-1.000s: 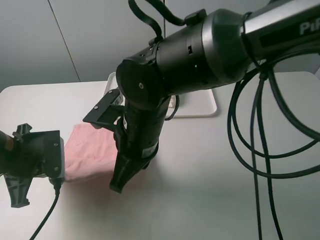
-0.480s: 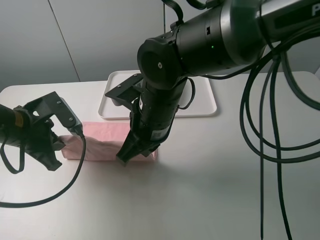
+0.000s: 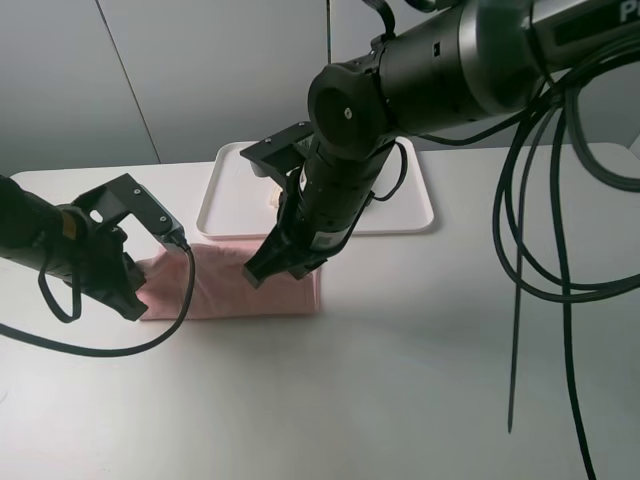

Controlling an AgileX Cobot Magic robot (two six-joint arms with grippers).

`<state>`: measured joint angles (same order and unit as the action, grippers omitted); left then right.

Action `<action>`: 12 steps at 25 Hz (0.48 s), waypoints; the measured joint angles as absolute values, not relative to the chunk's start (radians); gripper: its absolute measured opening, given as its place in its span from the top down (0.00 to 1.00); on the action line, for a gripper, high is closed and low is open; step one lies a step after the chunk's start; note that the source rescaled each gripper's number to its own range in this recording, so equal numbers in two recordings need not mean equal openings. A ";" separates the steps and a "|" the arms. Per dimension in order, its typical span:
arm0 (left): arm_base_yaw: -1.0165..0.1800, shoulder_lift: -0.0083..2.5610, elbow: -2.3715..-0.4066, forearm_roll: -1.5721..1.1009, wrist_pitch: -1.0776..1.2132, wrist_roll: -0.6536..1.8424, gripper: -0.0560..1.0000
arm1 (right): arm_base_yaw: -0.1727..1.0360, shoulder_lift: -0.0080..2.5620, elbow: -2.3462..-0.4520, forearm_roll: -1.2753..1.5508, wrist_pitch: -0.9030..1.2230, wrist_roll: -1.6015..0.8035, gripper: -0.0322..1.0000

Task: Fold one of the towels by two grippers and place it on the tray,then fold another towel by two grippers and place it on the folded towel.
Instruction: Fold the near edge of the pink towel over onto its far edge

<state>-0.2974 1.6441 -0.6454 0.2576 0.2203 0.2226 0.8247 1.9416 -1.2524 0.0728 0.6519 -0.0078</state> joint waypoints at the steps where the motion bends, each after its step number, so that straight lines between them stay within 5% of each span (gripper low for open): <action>1: -0.292 1.655 -0.650 0.258 0.220 0.217 0.93 | 0.823 1.955 -1.252 0.073 0.638 -0.006 0.97; 12: -0.169 1.691 -0.652 0.237 0.122 0.168 0.93 | 0.821 2.021 -1.252 -0.046 0.463 0.140 0.97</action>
<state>-0.1690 1.6909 -0.6519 0.2366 0.1221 0.1679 0.8206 2.0210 -1.2524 -0.0459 0.4635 0.1398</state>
